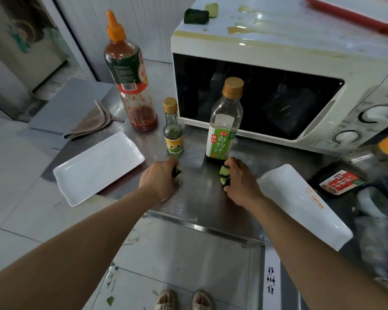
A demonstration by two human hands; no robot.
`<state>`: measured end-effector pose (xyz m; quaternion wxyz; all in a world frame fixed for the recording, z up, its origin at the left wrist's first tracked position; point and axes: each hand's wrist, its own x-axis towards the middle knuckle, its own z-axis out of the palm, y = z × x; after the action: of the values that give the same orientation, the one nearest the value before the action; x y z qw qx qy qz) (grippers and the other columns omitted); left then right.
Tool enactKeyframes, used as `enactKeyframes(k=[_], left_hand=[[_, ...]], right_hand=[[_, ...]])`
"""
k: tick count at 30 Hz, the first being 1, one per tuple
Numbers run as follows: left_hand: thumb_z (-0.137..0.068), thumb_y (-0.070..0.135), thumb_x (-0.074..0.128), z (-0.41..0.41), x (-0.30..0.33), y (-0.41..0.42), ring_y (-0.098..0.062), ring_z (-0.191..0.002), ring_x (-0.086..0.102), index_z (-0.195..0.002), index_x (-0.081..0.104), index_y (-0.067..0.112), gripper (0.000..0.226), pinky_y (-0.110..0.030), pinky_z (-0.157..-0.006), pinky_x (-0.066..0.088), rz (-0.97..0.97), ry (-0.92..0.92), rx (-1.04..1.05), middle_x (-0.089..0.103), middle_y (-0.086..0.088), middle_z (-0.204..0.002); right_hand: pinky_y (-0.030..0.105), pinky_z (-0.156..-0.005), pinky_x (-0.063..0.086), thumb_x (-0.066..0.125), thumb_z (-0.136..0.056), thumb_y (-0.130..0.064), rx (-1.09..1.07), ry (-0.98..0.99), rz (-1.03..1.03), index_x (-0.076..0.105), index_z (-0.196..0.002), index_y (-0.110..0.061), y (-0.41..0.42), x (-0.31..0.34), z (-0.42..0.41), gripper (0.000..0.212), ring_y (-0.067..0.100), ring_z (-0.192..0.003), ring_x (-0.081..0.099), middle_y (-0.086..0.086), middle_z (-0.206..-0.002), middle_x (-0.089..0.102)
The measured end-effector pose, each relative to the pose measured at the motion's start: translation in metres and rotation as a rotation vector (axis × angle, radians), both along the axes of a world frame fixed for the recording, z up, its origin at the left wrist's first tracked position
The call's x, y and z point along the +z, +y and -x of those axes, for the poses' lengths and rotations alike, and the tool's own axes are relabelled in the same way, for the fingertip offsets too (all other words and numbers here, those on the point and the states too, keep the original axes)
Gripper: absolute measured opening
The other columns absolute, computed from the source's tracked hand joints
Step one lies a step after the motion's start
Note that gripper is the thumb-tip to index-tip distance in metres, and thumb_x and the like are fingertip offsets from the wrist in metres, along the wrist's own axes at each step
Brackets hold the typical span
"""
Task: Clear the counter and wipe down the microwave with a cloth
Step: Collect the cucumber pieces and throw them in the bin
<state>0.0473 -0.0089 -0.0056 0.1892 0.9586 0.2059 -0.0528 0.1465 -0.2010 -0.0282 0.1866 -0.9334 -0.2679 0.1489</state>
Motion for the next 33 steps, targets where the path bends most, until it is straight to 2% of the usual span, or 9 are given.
enactKeyframes(k=[4, 7, 12, 17, 20, 24, 29, 33], left_hand=[[-0.083, 0.019, 0.059, 0.0, 0.0, -0.004, -0.034, -0.098, 0.062, -0.118, 0.049, 0.021, 0.037, -0.039, -0.079, 0.052, 0.024, 0.003, 0.002, 0.065, -0.013, -0.11], [-0.084, 0.02, 0.058, -0.001, -0.001, -0.006, -0.033, -0.099, 0.062, -0.119, 0.049, 0.022, 0.036, -0.04, -0.081, 0.052, 0.019, 0.009, -0.006, 0.065, -0.011, -0.111], [-0.084, 0.02, 0.058, 0.003, 0.001, -0.006, -0.033, -0.098, 0.062, -0.119, 0.048, 0.023, 0.037, -0.038, -0.078, 0.051, 0.002, 0.005, -0.009, 0.065, -0.01, -0.111], [-0.084, 0.015, 0.058, 0.007, 0.012, -0.003, -0.032, -0.095, 0.062, -0.118, 0.048, 0.024, 0.037, -0.034, -0.07, 0.046, -0.035, -0.03, -0.006, 0.066, -0.009, -0.108], [-0.085, 0.013, 0.056, 0.011, 0.027, 0.0, -0.033, -0.094, 0.061, -0.119, 0.047, 0.024, 0.037, -0.035, -0.069, 0.045, -0.059, -0.038, -0.005, 0.065, -0.009, -0.107], [-0.086, 0.012, 0.054, 0.017, 0.055, 0.006, -0.031, -0.089, 0.061, -0.118, 0.048, 0.023, 0.035, -0.033, -0.065, 0.043, -0.067, -0.078, -0.008, 0.065, -0.009, -0.102], [-0.086, 0.011, 0.056, 0.023, 0.104, 0.02, -0.03, -0.093, 0.062, -0.12, 0.048, 0.021, 0.036, -0.036, -0.068, 0.048, -0.068, -0.143, -0.029, 0.065, -0.01, -0.107], [-0.087, 0.014, 0.055, 0.025, 0.141, 0.032, -0.03, -0.1, 0.06, -0.121, 0.047, 0.024, 0.036, -0.037, -0.075, 0.05, -0.061, -0.198, -0.047, 0.063, -0.008, -0.112]], right_hand=[[0.033, -0.09, 0.042, 0.071, -0.075, -0.006, -0.022, -0.011, 0.01, 0.042, -0.124, -0.012, 0.001, -0.008, 0.0, 0.058, 0.025, -0.114, 0.045, 0.009, -0.123, 0.05], [0.03, -0.093, 0.038, 0.068, -0.08, -0.011, -0.016, -0.031, 0.011, 0.046, -0.126, -0.012, 0.0, -0.012, 0.0, 0.051, 0.025, -0.117, 0.043, 0.009, -0.125, 0.05], [0.031, -0.092, 0.039, 0.064, -0.084, -0.014, -0.016, -0.057, 0.0, 0.05, -0.119, -0.01, 0.0, -0.009, 0.004, 0.038, 0.024, -0.115, 0.044, 0.008, -0.121, 0.052], [0.033, -0.087, 0.042, 0.065, -0.086, -0.018, -0.039, -0.026, 0.01, 0.049, -0.117, -0.013, 0.0, 0.004, 0.013, 0.035, 0.023, -0.112, 0.05, 0.005, -0.121, 0.049], [0.033, -0.086, 0.044, 0.063, -0.087, -0.019, -0.032, -0.025, 0.004, 0.048, -0.117, -0.014, 0.003, 0.02, 0.019, 0.034, 0.023, -0.108, 0.053, 0.006, -0.121, 0.049], [0.024, -0.076, 0.039, 0.061, -0.088, -0.019, -0.02, -0.078, -0.049, 0.049, -0.114, -0.011, 0.012, 0.051, 0.031, 0.03, 0.022, -0.102, 0.056, 0.008, -0.115, 0.056], [0.038, -0.087, 0.049, 0.062, -0.088, -0.021, -0.039, -0.082, -0.102, 0.048, -0.114, -0.012, 0.026, 0.101, 0.047, 0.031, 0.029, -0.106, 0.057, 0.012, -0.118, 0.059], [0.039, -0.088, 0.048, 0.063, -0.086, -0.018, -0.056, -0.123, -0.11, 0.048, -0.117, -0.014, 0.035, 0.143, 0.05, 0.035, 0.028, -0.106, 0.057, 0.01, -0.116, 0.06]])
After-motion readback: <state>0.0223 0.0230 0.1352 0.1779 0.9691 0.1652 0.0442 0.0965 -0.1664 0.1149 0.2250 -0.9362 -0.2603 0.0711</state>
